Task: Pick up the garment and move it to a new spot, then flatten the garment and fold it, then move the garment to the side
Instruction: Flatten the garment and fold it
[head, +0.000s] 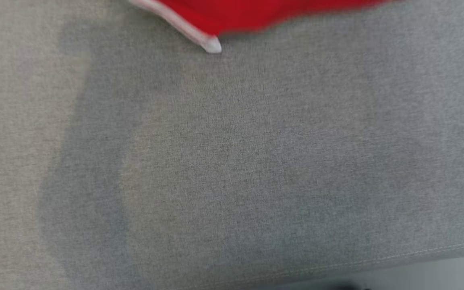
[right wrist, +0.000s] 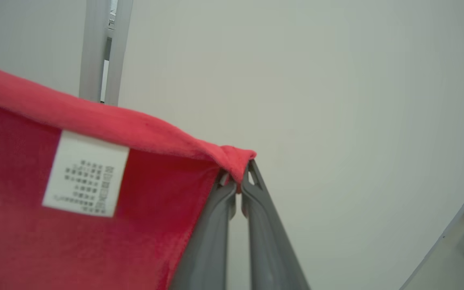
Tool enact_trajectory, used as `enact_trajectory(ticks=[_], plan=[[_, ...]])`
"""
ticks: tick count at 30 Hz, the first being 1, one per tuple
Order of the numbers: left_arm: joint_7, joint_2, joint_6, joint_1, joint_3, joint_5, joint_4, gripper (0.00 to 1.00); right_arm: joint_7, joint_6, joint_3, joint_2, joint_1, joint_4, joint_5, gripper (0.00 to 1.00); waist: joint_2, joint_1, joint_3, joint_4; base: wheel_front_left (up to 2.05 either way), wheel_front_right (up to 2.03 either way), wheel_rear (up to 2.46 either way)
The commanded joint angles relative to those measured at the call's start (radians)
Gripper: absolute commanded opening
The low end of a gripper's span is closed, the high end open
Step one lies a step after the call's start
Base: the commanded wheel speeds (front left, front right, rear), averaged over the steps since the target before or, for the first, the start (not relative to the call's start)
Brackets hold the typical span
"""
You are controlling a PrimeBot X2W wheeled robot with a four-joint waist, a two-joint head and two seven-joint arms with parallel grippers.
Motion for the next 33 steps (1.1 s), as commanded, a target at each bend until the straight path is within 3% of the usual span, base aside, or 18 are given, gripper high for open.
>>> enact_trajectory(ticks=[1, 8, 14, 18, 23, 28, 33], plan=[[-0.028, -0.008, -0.005, -0.083, -0.012, 0.026, 0.057, 0.0, -0.028, -0.002, -0.01, 0.003, -0.063, 0.031, -0.037, 0.0, 0.0, -0.0001, 0.119, -0.011, 0.0, 0.0, 0.0], [-0.226, -0.048, -0.016, -0.334, -0.088, 0.118, 0.206, 0.0, -0.132, -0.002, -0.053, 0.015, -0.248, 0.143, -0.189, 0.0, 0.0, -0.0001, 0.199, 0.002, 0.0, 0.0, 0.0], [-0.306, -0.066, -0.022, -0.256, -0.117, 0.119, 0.184, 0.0, -0.162, -0.002, -0.034, -0.016, -0.231, 0.204, -0.253, 0.0, 0.0, -0.0001, 0.258, 0.067, 0.0, 0.0, 0.0], [-0.313, -0.066, -0.017, -0.073, -0.085, 0.101, 0.06, 0.0, -0.184, -0.002, -0.035, -0.027, -0.143, 0.229, -0.244, 0.0, 0.0, -0.0001, 0.245, 0.105, 0.0, 0.0, 0.0], [-0.313, -0.066, -0.013, 0.284, -0.027, 0.056, -0.114, 0.0, -0.197, -0.002, -0.039, -0.047, 0.044, 0.221, -0.197, 0.0, 0.0, -0.0001, 0.155, 0.126, 0.0, 0.0, 0.0], [-0.311, -0.038, -0.014, 0.673, 0.002, -0.049, -0.211, 0.0, -0.196, -0.002, -0.047, -0.043, 0.292, 0.134, -0.121, 0.0, 0.0, -0.0001, 0.026, 0.104, 0.0, 0.0, 0.0], [-0.229, -0.011, 0.025, 1.021, 0.043, -0.191, -0.254, 0.0, -0.196, -0.002, -0.08, -0.019, 0.567, 0.05, -0.058, 0.0, 0.0, -0.0001, -0.098, 0.076, 0.0, 0.0, 0.0]])
